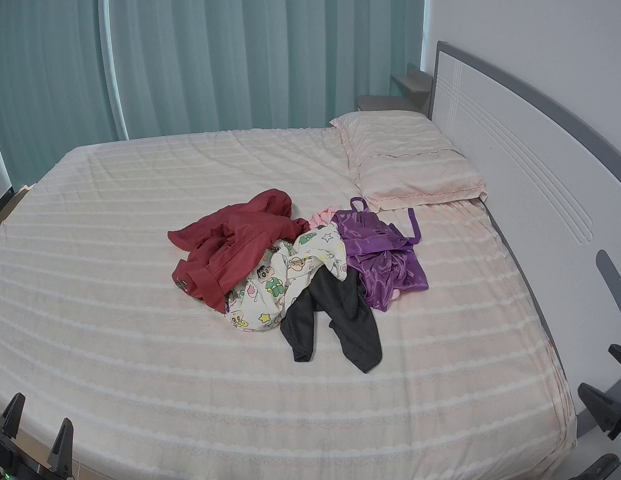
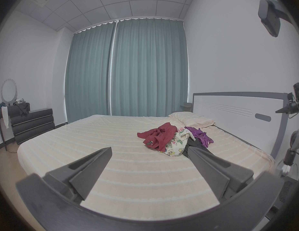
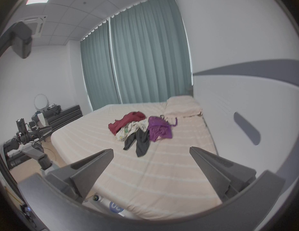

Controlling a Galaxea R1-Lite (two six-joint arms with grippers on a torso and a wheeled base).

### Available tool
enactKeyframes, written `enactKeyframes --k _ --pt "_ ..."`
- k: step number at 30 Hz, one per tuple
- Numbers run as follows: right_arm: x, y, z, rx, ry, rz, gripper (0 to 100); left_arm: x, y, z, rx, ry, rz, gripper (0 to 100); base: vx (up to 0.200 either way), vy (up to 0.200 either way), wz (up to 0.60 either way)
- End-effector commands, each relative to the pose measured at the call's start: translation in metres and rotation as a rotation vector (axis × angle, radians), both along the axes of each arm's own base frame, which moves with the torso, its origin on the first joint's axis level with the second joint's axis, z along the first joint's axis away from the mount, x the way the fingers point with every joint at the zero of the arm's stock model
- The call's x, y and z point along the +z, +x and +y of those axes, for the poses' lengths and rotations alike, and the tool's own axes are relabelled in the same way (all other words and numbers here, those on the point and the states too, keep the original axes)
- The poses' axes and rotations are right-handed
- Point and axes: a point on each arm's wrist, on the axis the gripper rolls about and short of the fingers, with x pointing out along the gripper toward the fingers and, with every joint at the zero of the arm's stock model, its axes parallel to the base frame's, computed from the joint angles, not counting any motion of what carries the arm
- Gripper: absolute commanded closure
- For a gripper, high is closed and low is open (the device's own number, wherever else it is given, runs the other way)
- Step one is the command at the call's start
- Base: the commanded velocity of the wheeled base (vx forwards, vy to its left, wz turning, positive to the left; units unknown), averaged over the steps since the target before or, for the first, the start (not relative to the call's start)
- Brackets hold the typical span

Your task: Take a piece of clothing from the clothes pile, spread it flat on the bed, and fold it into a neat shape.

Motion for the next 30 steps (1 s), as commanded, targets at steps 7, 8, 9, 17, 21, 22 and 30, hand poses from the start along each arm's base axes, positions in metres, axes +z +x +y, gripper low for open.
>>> enactKeyframes --k 7,8,9,17,21,22,30 --pt "-0.015 0.116 0.019 0.137 0.049 0.377 0 -0.004 0.000 0.000 0.001 -0.014 0.000 0 0.000 0.000 0.00" --pt "-0.018 0.124 0.021 0.141 0.046 0.386 0 -0.004 0.000 0.000 0.001 -0.014 0.000 0 0.000 0.000 0.00" --pt "-0.022 0.133 0.024 0.149 0.042 0.400 0 -0.004 0.000 0.000 0.001 -0.014 0.000 0 0.000 0.000 0.00" --pt "-0.049 0.183 0.043 0.152 0.013 0.479 0 -0.004 0.000 0.000 0.001 -0.014 0.000 0 0.000 0.000 0.00" --pt "-0.061 0.211 0.058 0.135 0.070 0.483 0 -0.004 0.000 0.000 0.001 -0.014 0.000 0 0.000 0.000 0.00" --pt "-0.065 0.218 0.063 0.119 0.074 0.486 0 -0.004 0.000 0.000 0.001 -0.014 0.000 0 0.000 0.000 0.00" --pt "-0.096 0.261 0.100 0.076 0.061 0.508 0 -0.004 0.000 0.000 0.001 -0.014 0.000 0 0.000 0.000 0.00"
